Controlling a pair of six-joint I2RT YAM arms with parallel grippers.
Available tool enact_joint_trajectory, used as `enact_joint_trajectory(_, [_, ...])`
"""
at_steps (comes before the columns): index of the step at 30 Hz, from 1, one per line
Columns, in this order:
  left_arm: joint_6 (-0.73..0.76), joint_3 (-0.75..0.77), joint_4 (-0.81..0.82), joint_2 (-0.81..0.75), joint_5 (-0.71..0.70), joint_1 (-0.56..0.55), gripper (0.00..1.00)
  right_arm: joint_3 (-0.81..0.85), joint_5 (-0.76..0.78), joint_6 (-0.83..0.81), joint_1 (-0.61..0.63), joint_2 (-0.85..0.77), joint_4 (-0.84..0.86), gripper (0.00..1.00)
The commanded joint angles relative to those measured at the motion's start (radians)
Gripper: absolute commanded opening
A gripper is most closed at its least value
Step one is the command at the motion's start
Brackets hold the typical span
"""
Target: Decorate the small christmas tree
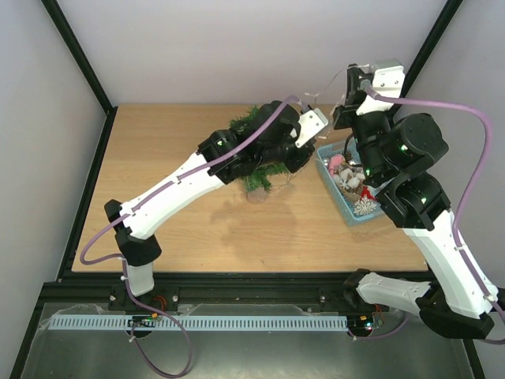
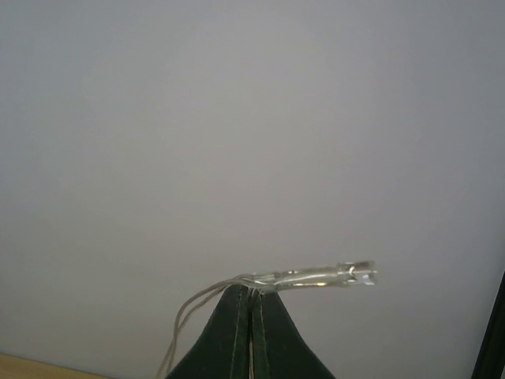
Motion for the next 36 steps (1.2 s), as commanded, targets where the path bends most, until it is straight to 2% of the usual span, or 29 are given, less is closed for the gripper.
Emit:
enact_joint_trajectory(1, [0.009, 0.074, 0.017, -0.005, 0.037, 0.030, 0.06, 0.031, -0.047, 0.050, -0.060, 0.009, -0.006, 0.01])
enact_joint_trajectory(8, [0.016, 0.241, 0.047, 0.070, 0.184, 0.153, 0.06, 0.052, -0.164, 0.154, -0.155, 0.062, -0.053, 0.01])
enact_joint_trajectory(15, [-0.063, 0.255, 0.189, 0.130, 0.436, 0.356, 0.05, 0.105, -0.219, 0.184, -0.156, 0.119, -0.112, 0.01])
enact_joint_trajectory(19, [-0.116, 0.262, 0.267, 0.166, 0.549, 0.431, 0.05, 0.126, -0.251, 0.189, -0.156, 0.139, -0.151, 0.01])
enact_joint_trajectory(25, [-0.171, 0.267, 0.321, 0.192, 0.619, 0.549, 0.04, 0.159, -0.286, 0.193, -0.156, 0.156, -0.239, 0.01])
enact_joint_trajectory(29, [-0.161, 0.243, 0.302, 0.174, 0.627, 0.614, 0.03, 0.191, -0.331, 0.204, -0.156, 0.165, -0.286, 0.01])
enact_joint_trajectory(36, [-0.116, 0.021, 0.305, -0.009, 0.573, 0.663, 0.02, 0.313, -0.511, 0.237, -0.156, 0.226, -0.435, 0.01])
